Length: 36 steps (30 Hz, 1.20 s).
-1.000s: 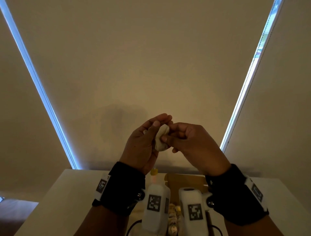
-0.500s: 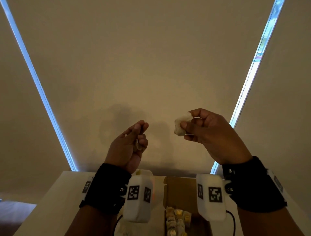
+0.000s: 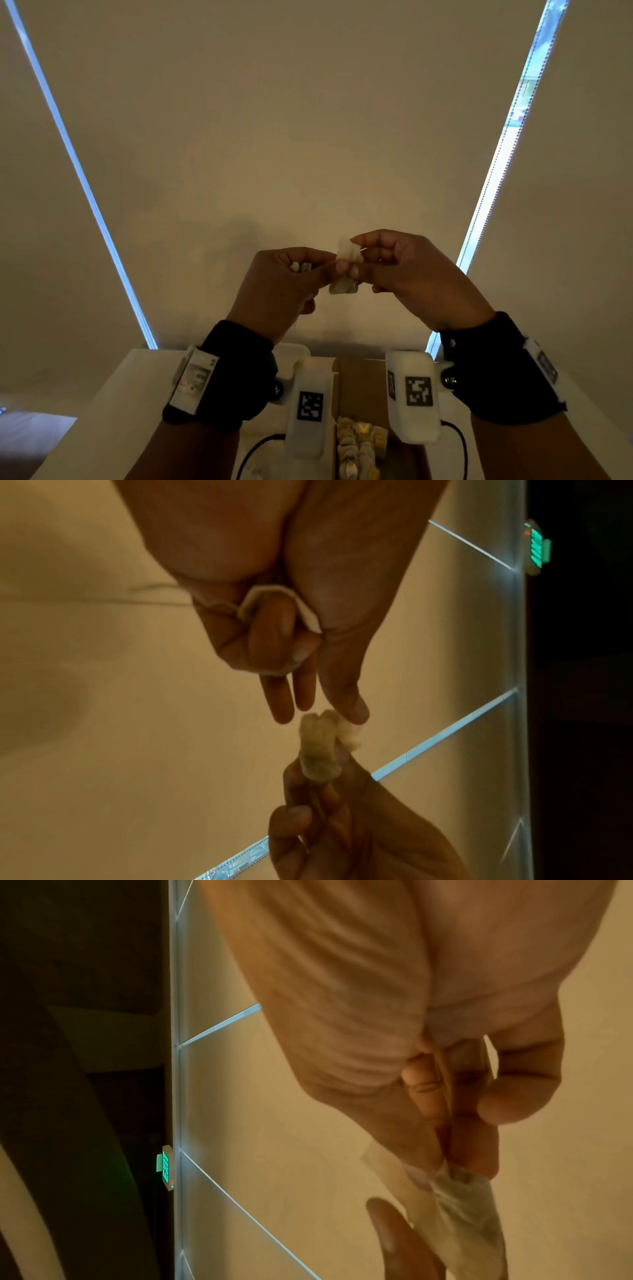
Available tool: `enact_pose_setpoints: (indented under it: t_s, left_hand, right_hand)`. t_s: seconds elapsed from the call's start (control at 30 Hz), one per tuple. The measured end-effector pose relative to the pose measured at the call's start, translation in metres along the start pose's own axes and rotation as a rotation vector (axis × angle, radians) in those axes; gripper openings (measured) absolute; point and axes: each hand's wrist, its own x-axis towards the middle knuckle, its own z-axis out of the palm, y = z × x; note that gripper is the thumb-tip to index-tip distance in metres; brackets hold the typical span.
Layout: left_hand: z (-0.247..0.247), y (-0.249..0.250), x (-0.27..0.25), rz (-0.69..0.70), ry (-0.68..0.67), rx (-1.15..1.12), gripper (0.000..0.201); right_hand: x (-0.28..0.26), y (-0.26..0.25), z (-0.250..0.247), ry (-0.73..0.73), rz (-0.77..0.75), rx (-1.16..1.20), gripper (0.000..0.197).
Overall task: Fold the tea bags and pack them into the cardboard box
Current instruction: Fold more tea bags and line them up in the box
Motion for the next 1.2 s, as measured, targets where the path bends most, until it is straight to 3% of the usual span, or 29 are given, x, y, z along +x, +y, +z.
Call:
enact_pose_setpoints:
  t_s: [0.1, 0.43, 0.63, 0.8, 0.9, 1.07, 1.2]
  left_hand:
    - [0.001, 0.003, -0.001, 0.002, 0.015, 0.012, 0.012]
    - [0.005, 0.006, -0.009, 0.024, -0.013, 0.066, 0.008]
    - [0.006, 0.008, -0.011, 0.030, 0.016, 0.117, 0.011]
    - [0.008, 0.015, -0.010, -0.245, 0.025, -0.358, 0.039]
    - [0.001, 0.020, -0.007, -0.391, 0.019, -0.645, 0.048]
    - [-0.001, 0.021, -0.008, -0.459, -0.043, -0.744, 0.059]
    - [0.004, 0.018, -0.009, -0.463, -0.061, -0.779, 0.059]
  right_hand:
    - [-0.003, -0.003, 0.002, 0.005, 0.020, 0.013, 0.018]
    - [-0.009, -0.004, 0.014, 0.201, 0.006, 0.089, 0.017]
    - [-0.014, -0.008, 0.013, 0.144, 0.018, 0.176, 0.015]
    - [-0.014, -0.013, 0.010, 0.215, 0.021, 0.500, 0.010]
    - [-0.020, -0.016, 0.008, 0.183, -0.010, 0.637, 0.016]
    - [-0.028, -0.019, 0.016, 0.047, 0.048, 0.668, 0.011]
    - [-0.030, -0.019, 0.028, 0.020, 0.113, 0.504, 0.020]
